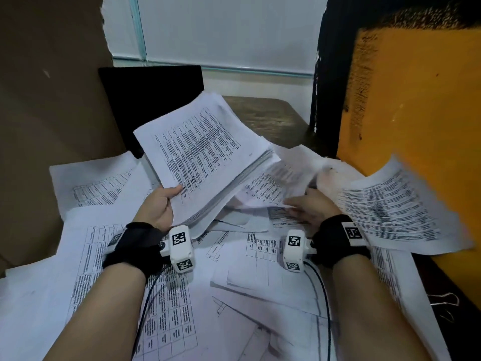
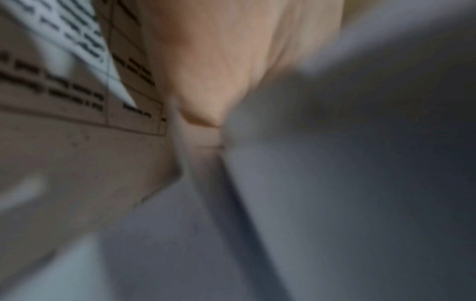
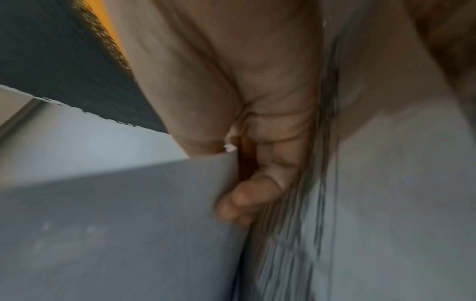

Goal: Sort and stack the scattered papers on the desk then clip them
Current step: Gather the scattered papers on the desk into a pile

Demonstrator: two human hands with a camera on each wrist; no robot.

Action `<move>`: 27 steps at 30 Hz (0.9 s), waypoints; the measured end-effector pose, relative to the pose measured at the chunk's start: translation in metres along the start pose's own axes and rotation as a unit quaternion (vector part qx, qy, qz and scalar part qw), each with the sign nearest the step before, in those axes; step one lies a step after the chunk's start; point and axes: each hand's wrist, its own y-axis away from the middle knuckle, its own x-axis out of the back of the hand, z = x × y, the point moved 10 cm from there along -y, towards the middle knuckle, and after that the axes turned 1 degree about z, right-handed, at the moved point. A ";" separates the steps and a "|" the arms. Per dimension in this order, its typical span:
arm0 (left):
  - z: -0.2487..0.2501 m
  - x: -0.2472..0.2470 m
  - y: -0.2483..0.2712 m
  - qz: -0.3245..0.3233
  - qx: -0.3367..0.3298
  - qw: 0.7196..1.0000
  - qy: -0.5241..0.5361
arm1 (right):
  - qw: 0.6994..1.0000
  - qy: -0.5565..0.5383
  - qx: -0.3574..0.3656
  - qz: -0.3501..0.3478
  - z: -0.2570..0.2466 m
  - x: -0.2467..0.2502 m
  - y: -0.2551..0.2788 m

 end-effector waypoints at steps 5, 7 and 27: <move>-0.008 0.012 -0.002 0.039 0.024 0.999 -0.004 | 0.938 0.131 0.264 0.184 -0.077 0.057 0.017; -0.003 0.007 0.001 0.039 -0.001 0.998 -0.053 | 0.913 0.013 0.333 0.236 -0.089 0.075 0.035; -0.008 -0.002 0.002 0.031 0.012 0.946 -0.322 | 0.990 0.102 0.007 -0.099 0.005 -0.044 0.006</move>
